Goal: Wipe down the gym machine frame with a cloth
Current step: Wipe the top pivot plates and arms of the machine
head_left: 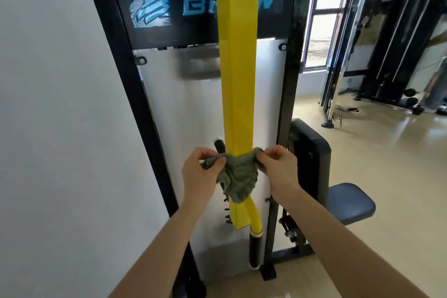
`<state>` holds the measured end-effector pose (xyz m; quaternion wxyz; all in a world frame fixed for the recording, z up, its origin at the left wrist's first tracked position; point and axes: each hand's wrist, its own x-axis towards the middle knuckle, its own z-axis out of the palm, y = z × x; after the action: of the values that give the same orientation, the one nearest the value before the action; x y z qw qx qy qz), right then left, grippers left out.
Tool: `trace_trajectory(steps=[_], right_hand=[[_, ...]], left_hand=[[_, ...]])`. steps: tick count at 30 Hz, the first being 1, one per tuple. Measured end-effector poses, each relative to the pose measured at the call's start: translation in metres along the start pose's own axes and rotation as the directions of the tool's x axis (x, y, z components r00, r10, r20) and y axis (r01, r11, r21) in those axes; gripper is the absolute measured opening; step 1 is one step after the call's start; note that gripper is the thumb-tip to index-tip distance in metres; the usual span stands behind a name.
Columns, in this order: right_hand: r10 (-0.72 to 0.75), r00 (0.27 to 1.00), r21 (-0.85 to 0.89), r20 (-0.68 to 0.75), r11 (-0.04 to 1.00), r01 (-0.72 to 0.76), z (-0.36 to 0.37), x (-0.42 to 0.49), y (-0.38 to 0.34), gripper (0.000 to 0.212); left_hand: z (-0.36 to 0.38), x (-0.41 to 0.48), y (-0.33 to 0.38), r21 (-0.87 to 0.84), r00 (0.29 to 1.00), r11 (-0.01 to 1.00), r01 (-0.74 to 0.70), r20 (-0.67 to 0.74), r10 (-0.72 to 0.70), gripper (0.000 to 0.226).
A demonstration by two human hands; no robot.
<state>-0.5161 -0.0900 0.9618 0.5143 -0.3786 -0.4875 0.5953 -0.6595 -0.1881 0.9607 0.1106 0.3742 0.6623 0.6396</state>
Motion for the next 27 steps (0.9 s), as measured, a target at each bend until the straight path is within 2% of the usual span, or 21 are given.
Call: trace_trajectory(steps=[4,7,10,13,16,19,24,27], right_hand=[[-0.05,0.994,0.004,0.097,0.999,0.05,0.007,0.011,-0.004,0.023],[-0.169,0.967,-0.031,0.192,0.984,0.178,0.008,0.014,-0.019,0.023],[-0.332,0.898,-0.066,0.288,0.929,0.364,0.007,0.011,-0.038,0.024],[-0.452,0.823,-0.072,0.344,0.861,0.503,0.012,0.01,-0.053,0.036],[-0.568,0.748,-0.117,0.343,0.765,0.634,0.022,0.012,-0.073,0.041],[-0.658,0.687,-0.12,0.308,0.69,0.714,0.029,0.021,-0.1,0.036],[-0.775,0.58,-0.104,0.251,0.574,0.812,0.041,0.033,-0.149,0.024],[-0.869,0.446,-0.12,0.216,0.43,0.895,0.048,0.033,-0.182,0.017]], left_hand=[[0.009,0.0,0.012,-0.033,0.993,0.998,-0.045,-0.106,0.041,0.014],[0.011,0.005,0.032,-0.041,0.981,0.993,-0.109,-0.164,0.101,0.013],[0.011,0.009,0.057,-0.069,0.969,0.983,-0.17,-0.193,0.154,0.012],[0.009,0.016,0.082,-0.094,0.957,0.968,-0.233,-0.198,0.211,0.017],[0.005,0.025,0.106,-0.077,0.938,0.945,-0.317,-0.173,0.3,0.03],[-0.001,0.037,0.128,-0.013,0.913,0.922,-0.388,-0.139,0.383,0.039],[-0.01,0.059,0.169,0.034,0.849,0.865,-0.501,-0.172,0.499,0.03],[-0.014,0.065,0.197,0.041,0.807,0.826,-0.561,-0.193,0.558,0.024]])
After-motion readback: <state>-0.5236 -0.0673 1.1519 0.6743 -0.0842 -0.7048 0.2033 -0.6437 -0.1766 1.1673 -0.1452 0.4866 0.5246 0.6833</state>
